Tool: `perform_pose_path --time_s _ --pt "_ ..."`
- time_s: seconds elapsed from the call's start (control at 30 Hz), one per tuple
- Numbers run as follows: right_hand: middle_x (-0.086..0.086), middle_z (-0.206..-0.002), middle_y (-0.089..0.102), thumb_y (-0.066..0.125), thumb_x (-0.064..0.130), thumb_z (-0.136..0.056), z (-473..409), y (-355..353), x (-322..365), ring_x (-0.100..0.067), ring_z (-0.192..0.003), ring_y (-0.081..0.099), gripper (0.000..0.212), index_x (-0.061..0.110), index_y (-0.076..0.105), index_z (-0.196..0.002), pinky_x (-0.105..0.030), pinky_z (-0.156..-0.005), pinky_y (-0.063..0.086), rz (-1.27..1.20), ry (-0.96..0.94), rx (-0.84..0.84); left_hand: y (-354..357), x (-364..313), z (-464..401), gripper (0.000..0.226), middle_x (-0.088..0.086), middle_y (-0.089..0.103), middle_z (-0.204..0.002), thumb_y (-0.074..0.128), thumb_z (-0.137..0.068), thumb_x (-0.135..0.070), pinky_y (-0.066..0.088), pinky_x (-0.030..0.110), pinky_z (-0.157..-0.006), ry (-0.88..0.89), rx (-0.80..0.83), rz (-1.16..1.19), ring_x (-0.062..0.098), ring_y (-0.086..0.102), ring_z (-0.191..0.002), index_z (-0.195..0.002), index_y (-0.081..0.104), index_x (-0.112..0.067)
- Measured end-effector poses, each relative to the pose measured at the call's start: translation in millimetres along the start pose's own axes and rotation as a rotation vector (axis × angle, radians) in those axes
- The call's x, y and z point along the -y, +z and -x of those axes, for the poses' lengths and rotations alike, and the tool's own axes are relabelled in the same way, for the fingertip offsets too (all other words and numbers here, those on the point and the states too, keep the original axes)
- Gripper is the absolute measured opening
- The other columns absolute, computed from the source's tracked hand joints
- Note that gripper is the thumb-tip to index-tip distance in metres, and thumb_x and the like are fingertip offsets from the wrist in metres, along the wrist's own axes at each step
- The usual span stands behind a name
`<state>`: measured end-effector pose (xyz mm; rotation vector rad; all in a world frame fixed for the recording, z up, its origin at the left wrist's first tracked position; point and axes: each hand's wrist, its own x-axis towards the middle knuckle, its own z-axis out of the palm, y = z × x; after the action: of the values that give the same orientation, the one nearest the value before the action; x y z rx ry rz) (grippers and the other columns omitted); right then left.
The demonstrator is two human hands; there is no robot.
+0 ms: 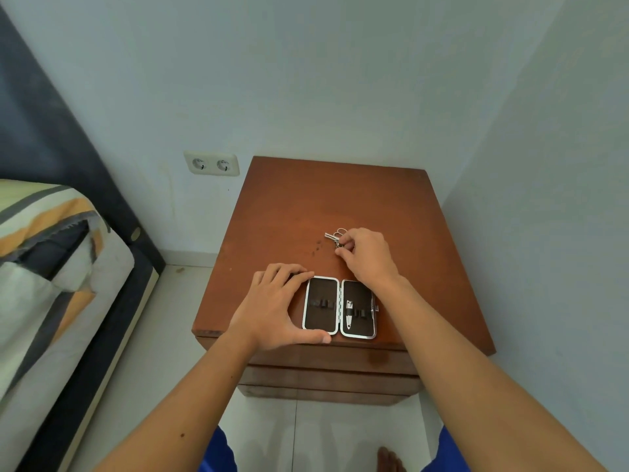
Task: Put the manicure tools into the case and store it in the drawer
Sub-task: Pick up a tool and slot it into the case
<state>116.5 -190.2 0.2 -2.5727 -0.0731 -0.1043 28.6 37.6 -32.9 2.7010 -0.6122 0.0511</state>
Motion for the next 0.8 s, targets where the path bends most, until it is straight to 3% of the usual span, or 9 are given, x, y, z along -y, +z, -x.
perform_pose_path --time_s 0.2,0.37,0.5,0.6,0.7,0.8 --pt "-0.009 -0.116 0.066 0.063 0.02 -0.101 2 1 -2 -0.034 -0.111 0.063 0.03 0.018 0.067 -0.131 -0.041 -0.095 0.048 0.149 -0.112 0.087 1 0 1 0.124 -0.012 0.042 -0.154 0.05 -0.062 -0.109 0.03 0.041 -0.119 0.006 -0.017 -0.004 0.013 0.034 -0.143 -0.157 0.045 -0.03" --pt "-0.012 -0.124 0.06 0.054 0.019 -0.105 8 1 -5 -0.035 -0.116 0.059 0.028 0.014 0.063 -0.132 -0.042 -0.099 0.045 0.164 -0.12 0.126 1 0 1 0.124 -0.013 0.043 -0.153 0.052 -0.062 -0.109 0.03 0.039 -0.118 0.01 -0.031 -0.003 0.014 0.035 -0.143 -0.156 0.046 -0.029" --pt "-0.005 -0.116 0.066 0.057 0.02 -0.103 15 -5 -8 -0.023 -0.106 0.063 0.025 0.016 0.067 -0.127 -0.042 -0.098 0.051 -0.045 -0.065 0.04 1 0 2 0.123 -0.012 0.044 -0.153 0.053 -0.062 -0.108 0.03 0.039 -0.118 0.01 -0.037 0.002 0.014 0.036 -0.143 -0.156 0.046 -0.029" --pt "0.006 -0.098 0.07 0.061 0.013 -0.101 25 -15 -9 -0.004 -0.084 0.066 0.023 0.019 0.07 -0.121 -0.027 -0.085 0.055 -0.311 0.006 -0.052 2 0 2 0.123 -0.012 0.044 -0.154 0.053 -0.062 -0.108 0.031 0.041 -0.118 0.013 -0.036 0.002 0.014 0.036 -0.143 -0.156 0.046 -0.029" --pt "-0.003 -0.092 0.072 0.063 0.01 -0.1 34 -24 -13 -0.018 -0.075 0.071 0.024 0.023 0.071 -0.12 -0.032 -0.076 0.058 -0.452 0.032 -0.046 1 0 1 0.123 -0.011 0.043 -0.155 0.05 -0.063 -0.109 0.03 0.041 -0.12 0.006 -0.023 0.004 0.014 0.034 -0.144 -0.157 0.045 -0.03" --pt "-0.01 -0.09 0.073 0.062 0.007 -0.101 42 -27 -18 -0.014 -0.068 0.069 0.025 0.021 0.072 -0.119 -0.033 -0.078 0.059 -0.59 0.064 0.008 1 0 1 0.123 -0.011 0.042 -0.156 0.05 -0.063 -0.109 0.029 0.04 -0.12 0.001 -0.019 0.0 0.014 0.033 -0.144 -0.157 0.044 -0.031"
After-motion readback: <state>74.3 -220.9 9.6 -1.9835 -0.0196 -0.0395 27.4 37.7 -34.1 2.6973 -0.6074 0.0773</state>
